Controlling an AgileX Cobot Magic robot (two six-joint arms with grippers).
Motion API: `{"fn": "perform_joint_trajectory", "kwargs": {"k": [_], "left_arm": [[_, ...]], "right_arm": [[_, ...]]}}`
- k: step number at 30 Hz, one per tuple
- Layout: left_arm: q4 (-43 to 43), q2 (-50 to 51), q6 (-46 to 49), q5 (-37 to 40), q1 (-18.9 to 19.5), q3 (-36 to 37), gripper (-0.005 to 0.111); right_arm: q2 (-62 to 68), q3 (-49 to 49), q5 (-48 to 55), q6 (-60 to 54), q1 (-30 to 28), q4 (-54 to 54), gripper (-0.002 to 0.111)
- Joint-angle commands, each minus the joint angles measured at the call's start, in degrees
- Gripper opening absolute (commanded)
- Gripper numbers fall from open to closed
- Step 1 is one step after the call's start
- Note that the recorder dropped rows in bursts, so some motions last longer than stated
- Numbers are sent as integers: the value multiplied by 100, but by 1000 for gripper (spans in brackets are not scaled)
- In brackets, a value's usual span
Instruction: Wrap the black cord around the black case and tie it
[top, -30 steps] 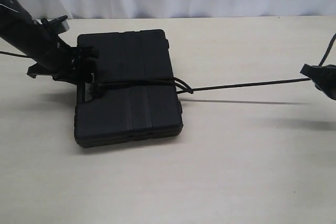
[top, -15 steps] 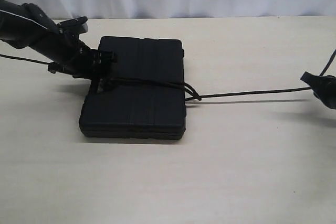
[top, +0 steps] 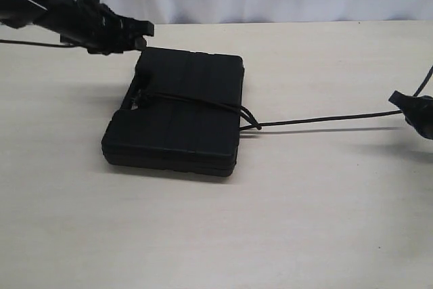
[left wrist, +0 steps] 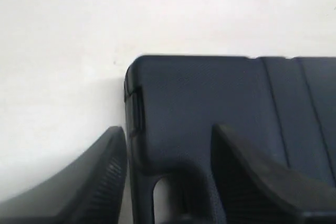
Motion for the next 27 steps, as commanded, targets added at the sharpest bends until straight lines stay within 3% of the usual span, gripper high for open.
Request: {"fn": "perform_joint_trajectory", "kwargs": {"k": [1,9,14,19,23,25,27], "left_arm": [[742,-415,11,519,26,-69,47],[2498,-488,-479,1862,26,-69,47],[2899,-488,-481,2282,26,-69,47],[3146,-488,-670,2325,26,-69,47],[3212,-488,-796,2325,26,-69,47],[3212,-499,-900,2365,26,-69,47],[3192,-539,-991,2409,26,-69,47]], "right_arm": [[6,-18,-104,-52,-56,70,4],[-103,-18,-2,-52,-56,89,5],[-510,-18,815,-71,-71,243,7],[-1056,-113,2276,-117,-357,341,38],[-1480,-656,4781,-159,-457,341,67],[-1669,-983,5700,-171,-433,383,71],[-1910,-1183,6277,-228,-252,367,68]]}}
